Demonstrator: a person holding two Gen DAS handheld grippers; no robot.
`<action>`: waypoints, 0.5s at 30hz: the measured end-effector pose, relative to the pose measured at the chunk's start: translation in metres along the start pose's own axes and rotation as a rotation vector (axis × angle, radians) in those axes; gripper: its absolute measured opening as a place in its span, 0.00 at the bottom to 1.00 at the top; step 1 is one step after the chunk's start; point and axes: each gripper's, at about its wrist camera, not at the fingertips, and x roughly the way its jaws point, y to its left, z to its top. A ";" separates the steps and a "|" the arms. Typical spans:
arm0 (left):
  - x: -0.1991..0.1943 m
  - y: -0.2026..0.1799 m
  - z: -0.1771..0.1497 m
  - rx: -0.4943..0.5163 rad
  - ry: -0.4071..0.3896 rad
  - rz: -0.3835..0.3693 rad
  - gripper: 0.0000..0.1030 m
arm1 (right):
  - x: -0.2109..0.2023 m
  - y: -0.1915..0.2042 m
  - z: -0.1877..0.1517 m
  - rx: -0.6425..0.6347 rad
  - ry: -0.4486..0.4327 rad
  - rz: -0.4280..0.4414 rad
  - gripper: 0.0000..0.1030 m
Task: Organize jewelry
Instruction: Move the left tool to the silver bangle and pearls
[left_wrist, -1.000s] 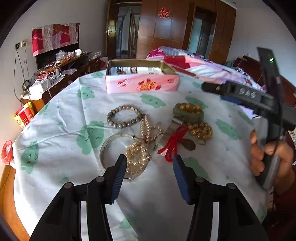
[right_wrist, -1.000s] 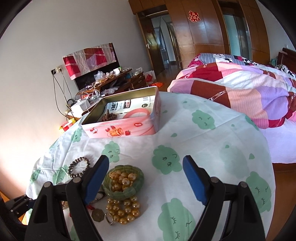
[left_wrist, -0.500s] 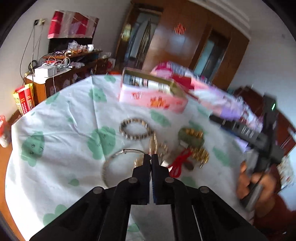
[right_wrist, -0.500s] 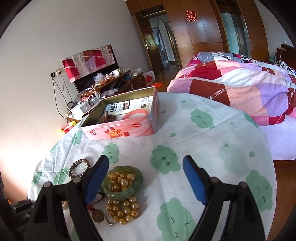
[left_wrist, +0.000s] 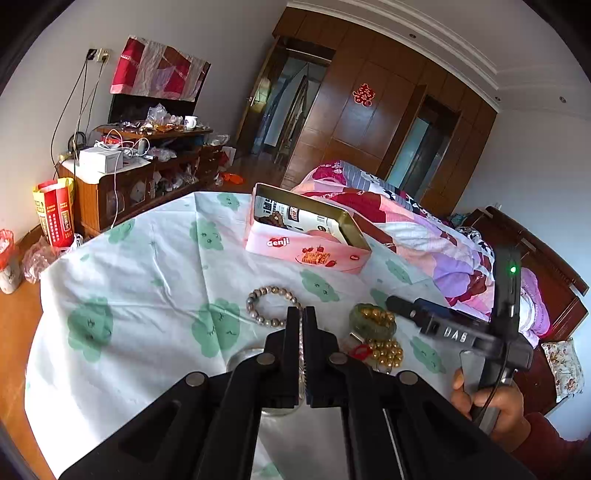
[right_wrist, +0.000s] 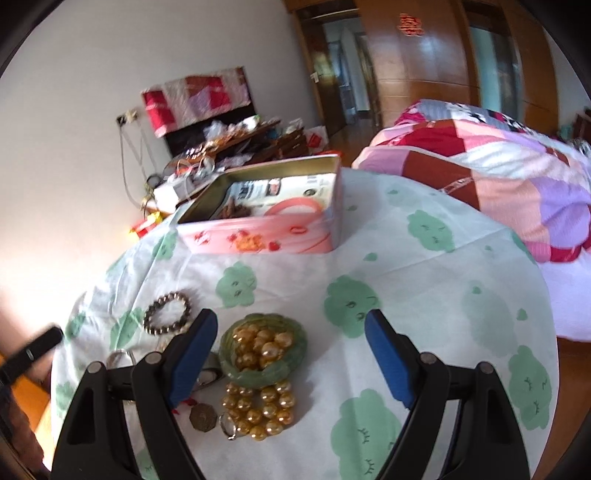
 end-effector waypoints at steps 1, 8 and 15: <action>0.002 0.001 0.000 0.005 0.015 0.003 0.00 | 0.003 0.005 0.000 -0.027 0.013 -0.003 0.82; 0.021 0.021 -0.011 0.021 0.146 0.156 0.03 | 0.021 0.024 -0.006 -0.136 0.121 -0.003 0.82; 0.048 0.023 -0.027 0.065 0.273 0.231 0.12 | 0.012 0.018 -0.007 -0.104 0.080 -0.013 0.82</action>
